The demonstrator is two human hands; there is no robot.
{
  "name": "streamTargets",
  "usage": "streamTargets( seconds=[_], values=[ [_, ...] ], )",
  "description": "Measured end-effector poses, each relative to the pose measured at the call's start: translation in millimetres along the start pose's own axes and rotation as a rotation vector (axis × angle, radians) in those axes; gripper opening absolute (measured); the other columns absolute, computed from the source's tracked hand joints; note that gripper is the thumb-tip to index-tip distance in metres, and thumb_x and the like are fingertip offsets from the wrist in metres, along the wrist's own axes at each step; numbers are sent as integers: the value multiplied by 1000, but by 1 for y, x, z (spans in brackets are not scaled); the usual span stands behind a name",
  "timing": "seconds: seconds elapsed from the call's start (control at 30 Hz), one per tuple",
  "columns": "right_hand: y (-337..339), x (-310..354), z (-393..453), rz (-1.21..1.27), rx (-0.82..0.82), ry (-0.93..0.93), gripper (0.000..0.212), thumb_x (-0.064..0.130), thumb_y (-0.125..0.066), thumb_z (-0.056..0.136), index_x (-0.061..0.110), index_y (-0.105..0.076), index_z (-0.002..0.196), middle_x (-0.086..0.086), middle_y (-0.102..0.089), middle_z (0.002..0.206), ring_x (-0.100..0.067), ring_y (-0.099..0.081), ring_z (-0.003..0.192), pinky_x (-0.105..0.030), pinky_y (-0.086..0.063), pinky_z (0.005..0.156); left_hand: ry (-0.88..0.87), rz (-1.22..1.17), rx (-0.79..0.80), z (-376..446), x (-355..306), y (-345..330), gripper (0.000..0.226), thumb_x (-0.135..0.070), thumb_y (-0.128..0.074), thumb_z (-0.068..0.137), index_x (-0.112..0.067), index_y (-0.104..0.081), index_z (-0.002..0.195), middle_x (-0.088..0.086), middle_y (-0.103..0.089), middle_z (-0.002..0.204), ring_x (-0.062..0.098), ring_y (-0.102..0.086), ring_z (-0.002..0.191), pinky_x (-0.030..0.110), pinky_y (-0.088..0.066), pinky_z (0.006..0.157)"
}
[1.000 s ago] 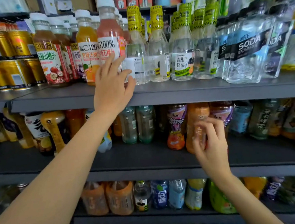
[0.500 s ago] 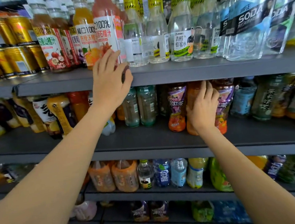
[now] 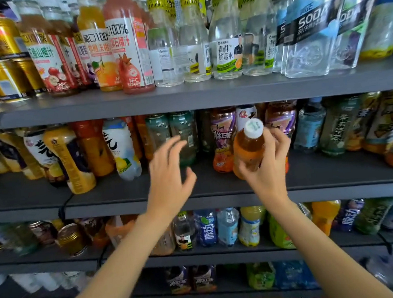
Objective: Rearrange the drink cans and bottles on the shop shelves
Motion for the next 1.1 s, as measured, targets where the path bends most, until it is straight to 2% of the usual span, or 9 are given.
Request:
streamTargets(
  seconds=[0.1,0.2,0.33,0.43,0.53,0.6,0.67,0.8,1.1],
  values=[
    [5,4,-13,16,91,85,78,-1,-81,65,12,-36,128,-22,-42,129,-13,-33,124,-4,-20,105,131,-89,203,-16,8,-42,58,-16,-63,84,-10,-40,137,8,-39,141,18,-28,131,38,-29,106],
    [8,0,-16,50,108,31,77,2,-79,68,14,-34,129,-9,-43,128,-6,-32,125,-6,-23,106,221,-166,276,-2,17,-67,60,-22,-62,88,-10,-35,140,8,-39,141,21,-31,133,36,-27,108],
    [14,-12,-12,57,54,-123,78,11,-77,73,17,-30,135,3,-38,127,-14,-39,123,-21,-35,103,354,-343,348,26,13,-106,70,-26,-67,85,-6,-30,141,10,-37,143,23,-32,134,28,-25,108],
    [20,-22,-5,26,53,-213,79,11,-79,71,4,-32,135,-4,-42,125,-13,-43,120,-11,-33,100,454,-505,356,46,4,-136,74,-25,-74,78,-4,-34,137,12,-47,136,26,-43,128,35,-35,106],
    [22,-31,3,9,82,-293,81,17,-80,72,3,-31,135,-12,-47,131,-23,-47,123,-33,-41,104,563,-553,316,57,1,-152,69,-22,-74,77,-5,-36,132,13,-52,131,26,-49,121,31,-38,98],
    [22,-35,7,43,102,-326,83,23,-79,72,12,-28,136,-10,-48,130,-22,-49,123,-44,-45,100,594,-494,307,61,2,-153,62,-22,-73,79,-5,-39,129,13,-53,130,28,-49,121,31,-39,96],
    [21,-36,9,64,130,-346,78,29,-76,71,21,-27,131,-8,-50,127,-20,-52,119,-44,-49,95,592,-424,318,61,7,-147,58,-24,-72,80,-5,-41,126,14,-54,127,30,-50,119,35,-40,94],
    [15,-31,14,-36,204,-358,79,18,-79,72,7,-31,134,-3,-50,125,-14,-49,115,-22,-42,93,577,-370,330,49,31,-118,56,-25,-71,80,-4,-42,123,15,-56,124,31,-52,116,35,-41,91],
    [-51,1,51,-257,387,-288,87,28,-72,78,16,-17,146,-7,-35,144,-33,-49,119,-46,-47,85,665,-388,420,36,88,-72,63,-22,-72,81,-6,-37,131,14,-53,131,31,-48,122,38,-37,100]
  ],
)
Point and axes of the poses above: each hand's wrist, its own z-axis towards the middle knuckle, its own y-axis out of the back of the hand, x = y × z, the point moved 4 cm from there along z, towards the middle knuckle
